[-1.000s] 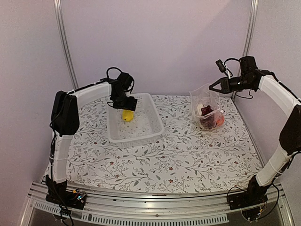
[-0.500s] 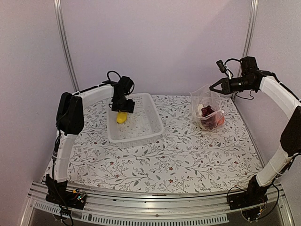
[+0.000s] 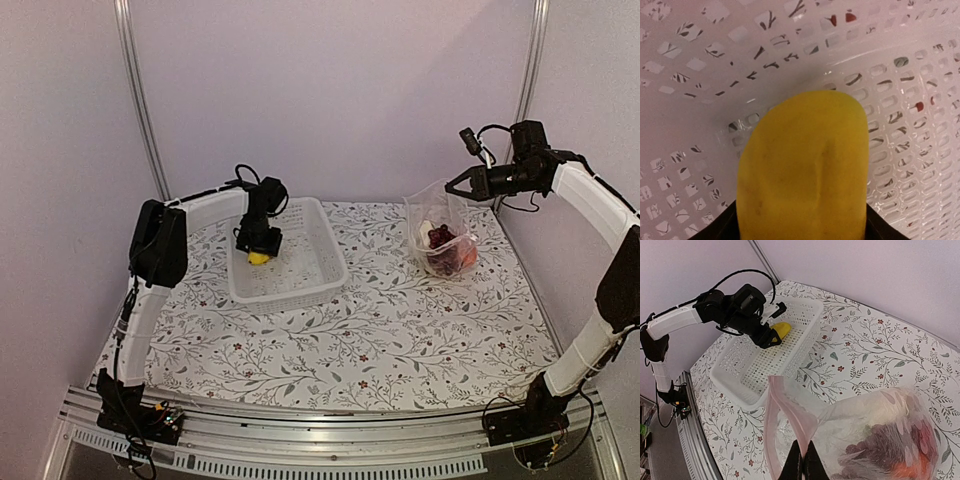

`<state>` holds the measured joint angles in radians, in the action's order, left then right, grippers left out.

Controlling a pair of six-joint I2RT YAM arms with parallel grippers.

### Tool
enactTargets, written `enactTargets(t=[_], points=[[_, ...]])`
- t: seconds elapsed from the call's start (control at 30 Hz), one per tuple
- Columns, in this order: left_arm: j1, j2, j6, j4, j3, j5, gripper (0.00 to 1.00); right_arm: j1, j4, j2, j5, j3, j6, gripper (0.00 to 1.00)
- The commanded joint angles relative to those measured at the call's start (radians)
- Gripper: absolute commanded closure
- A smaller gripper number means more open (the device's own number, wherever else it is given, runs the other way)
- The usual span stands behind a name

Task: Place the food in the zip-top bag and seal the zipper
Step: Pick up the fake fruit from the bin.

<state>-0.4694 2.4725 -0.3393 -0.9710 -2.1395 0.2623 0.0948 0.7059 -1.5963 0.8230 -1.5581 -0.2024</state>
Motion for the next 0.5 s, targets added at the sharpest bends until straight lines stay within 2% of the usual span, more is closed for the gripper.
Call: enactTargets(t=[0.0, 0.17, 0.3, 0.47], points=[[-0.008, -0.009, 0.006, -0.048, -0.028, 0.003, 0.36, 0.009, -0.022, 0.035, 0.008, 0.007, 0.001, 1.0], [-0.031, -0.06, 0.017, -0.049, -0.048, -0.028, 0.44, 0.012, -0.022, 0.038, 0.0, 0.009, 0.0, 1.0], [-0.055, -0.115, 0.024, -0.045, -0.066, -0.059, 0.45, 0.018, -0.023, 0.038, -0.014, 0.012, -0.007, 1.0], [-0.093, -0.183, 0.033, -0.011, -0.074, -0.174, 0.48, 0.027, -0.023, 0.035, -0.021, 0.012, -0.008, 1.0]])
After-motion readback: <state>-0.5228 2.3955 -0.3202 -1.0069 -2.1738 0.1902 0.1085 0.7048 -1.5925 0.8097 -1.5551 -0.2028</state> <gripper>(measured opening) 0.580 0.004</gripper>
